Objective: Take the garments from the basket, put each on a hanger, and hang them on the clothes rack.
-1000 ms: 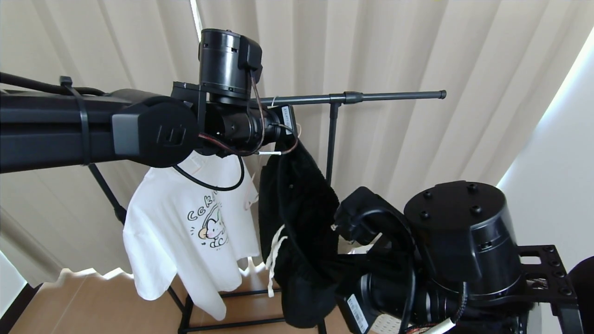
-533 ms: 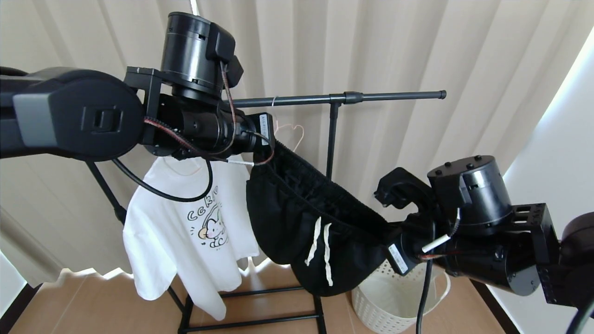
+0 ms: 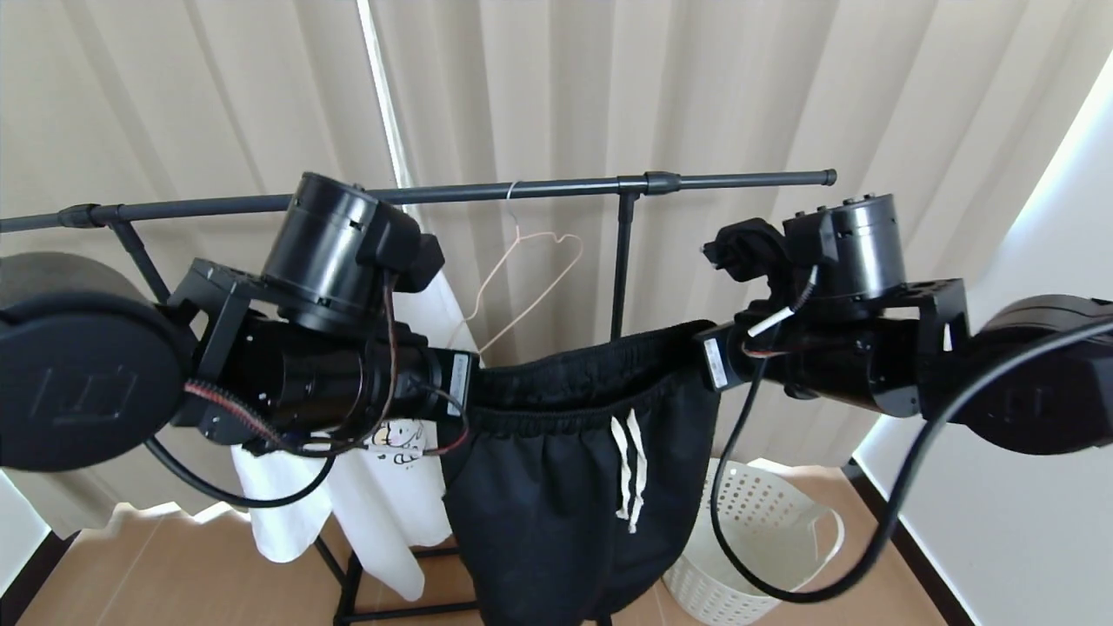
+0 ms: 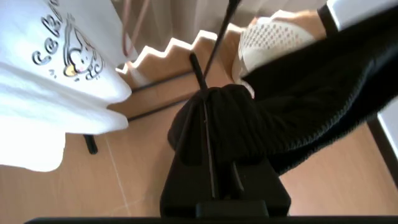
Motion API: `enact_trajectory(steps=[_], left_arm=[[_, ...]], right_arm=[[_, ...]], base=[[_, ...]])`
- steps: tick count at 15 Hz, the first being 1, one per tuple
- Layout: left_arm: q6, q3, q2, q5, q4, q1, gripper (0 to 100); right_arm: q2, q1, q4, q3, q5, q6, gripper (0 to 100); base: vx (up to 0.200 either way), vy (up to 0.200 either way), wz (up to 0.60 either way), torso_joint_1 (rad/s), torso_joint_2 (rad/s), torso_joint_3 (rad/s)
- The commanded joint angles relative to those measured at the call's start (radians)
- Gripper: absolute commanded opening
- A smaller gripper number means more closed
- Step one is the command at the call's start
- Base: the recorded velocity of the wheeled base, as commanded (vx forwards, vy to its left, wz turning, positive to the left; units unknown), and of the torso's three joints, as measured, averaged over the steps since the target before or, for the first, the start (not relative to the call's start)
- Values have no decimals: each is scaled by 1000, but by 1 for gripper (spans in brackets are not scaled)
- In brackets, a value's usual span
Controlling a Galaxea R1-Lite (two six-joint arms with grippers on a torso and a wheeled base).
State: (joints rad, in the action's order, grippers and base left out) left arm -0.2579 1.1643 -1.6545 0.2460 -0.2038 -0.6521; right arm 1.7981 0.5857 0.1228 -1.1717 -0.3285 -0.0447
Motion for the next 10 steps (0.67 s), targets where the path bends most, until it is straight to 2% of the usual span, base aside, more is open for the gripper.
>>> enact_trajectory(steps=[1, 4, 7, 8, 10], left_arm=[[-14, -97, 36, 1, 1, -80, 0], [-77, -149, -2, -7, 9, -179, 0], [-106, -153, -50, -14, 61, -247, 0], [-126, -149, -67, -14, 83, -296, 0], [-142, -147, -80, -22, 101, -339, 0]], right_arm=[[181, 6, 1, -190, -6, -38, 0], [247, 8, -2, -341, -3, -72, 0], [300, 29, 0, -439, -3, -77, 0], [330, 37, 0, -499, -3, -100, 0], [366, 43, -9, -597, -6, -121, 0]], base=[[0, 0, 0, 0, 0, 0], [0, 0, 0, 0, 0, 0], [0, 0, 0, 0, 0, 0], [0, 0, 0, 0, 0, 0], [0, 0, 0, 0, 0, 0]])
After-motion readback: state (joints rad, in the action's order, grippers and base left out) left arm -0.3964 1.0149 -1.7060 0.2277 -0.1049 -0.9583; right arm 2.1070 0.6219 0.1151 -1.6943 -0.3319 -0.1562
